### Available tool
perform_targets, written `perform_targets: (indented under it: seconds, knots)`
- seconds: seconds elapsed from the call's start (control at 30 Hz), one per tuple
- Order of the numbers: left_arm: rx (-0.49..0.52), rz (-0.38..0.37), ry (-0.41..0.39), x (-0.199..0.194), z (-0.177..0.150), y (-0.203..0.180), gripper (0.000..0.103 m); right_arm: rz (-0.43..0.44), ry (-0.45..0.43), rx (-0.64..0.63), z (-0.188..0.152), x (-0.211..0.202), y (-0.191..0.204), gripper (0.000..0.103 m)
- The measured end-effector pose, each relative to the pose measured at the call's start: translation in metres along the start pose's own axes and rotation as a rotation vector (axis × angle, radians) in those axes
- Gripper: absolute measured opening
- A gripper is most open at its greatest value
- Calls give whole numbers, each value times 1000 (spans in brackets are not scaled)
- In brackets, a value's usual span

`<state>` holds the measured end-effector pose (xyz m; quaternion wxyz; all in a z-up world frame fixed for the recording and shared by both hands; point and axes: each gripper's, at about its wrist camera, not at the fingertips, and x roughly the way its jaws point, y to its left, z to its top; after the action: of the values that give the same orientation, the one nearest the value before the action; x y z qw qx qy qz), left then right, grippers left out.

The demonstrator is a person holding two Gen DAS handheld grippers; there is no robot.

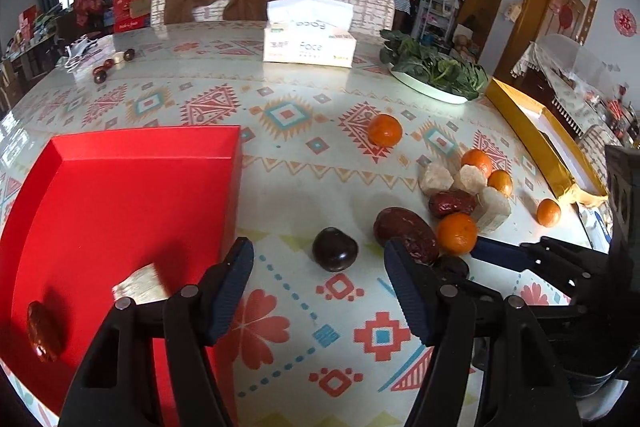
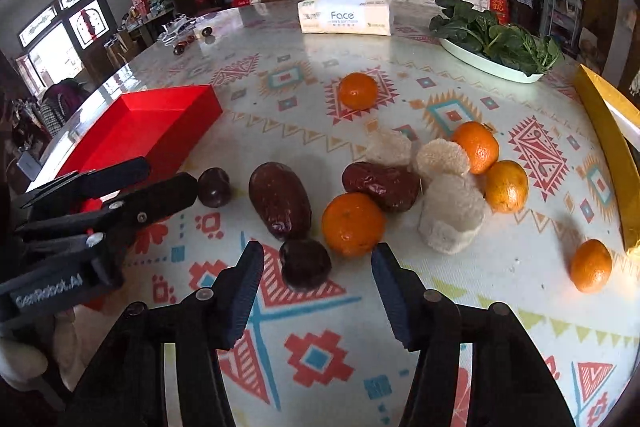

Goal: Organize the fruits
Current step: 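Grasp a dark round date with the left tool while the right tool grasps another dark date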

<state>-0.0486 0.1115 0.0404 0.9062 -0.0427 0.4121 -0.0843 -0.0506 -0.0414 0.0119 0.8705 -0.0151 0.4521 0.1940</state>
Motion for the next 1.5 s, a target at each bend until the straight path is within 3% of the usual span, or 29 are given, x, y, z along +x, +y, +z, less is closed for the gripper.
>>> perform_targets:
  seconds: [0.13,0.33,0.4,0.6,0.8,0.9,0.97,1.0,1.2,1.37,1.5]
  knots:
    - [25,-12,18,6,1,-8,68,-4,-6,9,1,2,-2,45]
    - [60,-24,36,15,4,-17,63,49,-17,46,-3,-5,-7,29]
    - [60,-25,49,19,4,-16,63,62,-21,51,-6,-10,-8,29]
    - [34,-30,76,28,4,-7,62,86,-35,71,-18,-27,-18,29]
    - [98,-1,86,35,4,-17,61,104,-56,88,-24,-40,-32,34]
    - [116,12,88,35,3,-17,56,92,-47,63,-24,-37,-27,42]
    - [105,17,86,32,4,-13,42,92,-37,45,-23,-31,-22,43]
    - [96,2,85,30,4,-11,41,88,-32,40,-22,-29,-21,43]
    - [118,-16,36,11,-1,-7,41,65,-19,60,-16,-17,-24,45]
    - [178,-42,56,19,1,-19,41,70,-25,72,-14,-16,-27,45]
    - [168,20,90,33,4,-17,41,79,-27,77,-14,-16,-29,45]
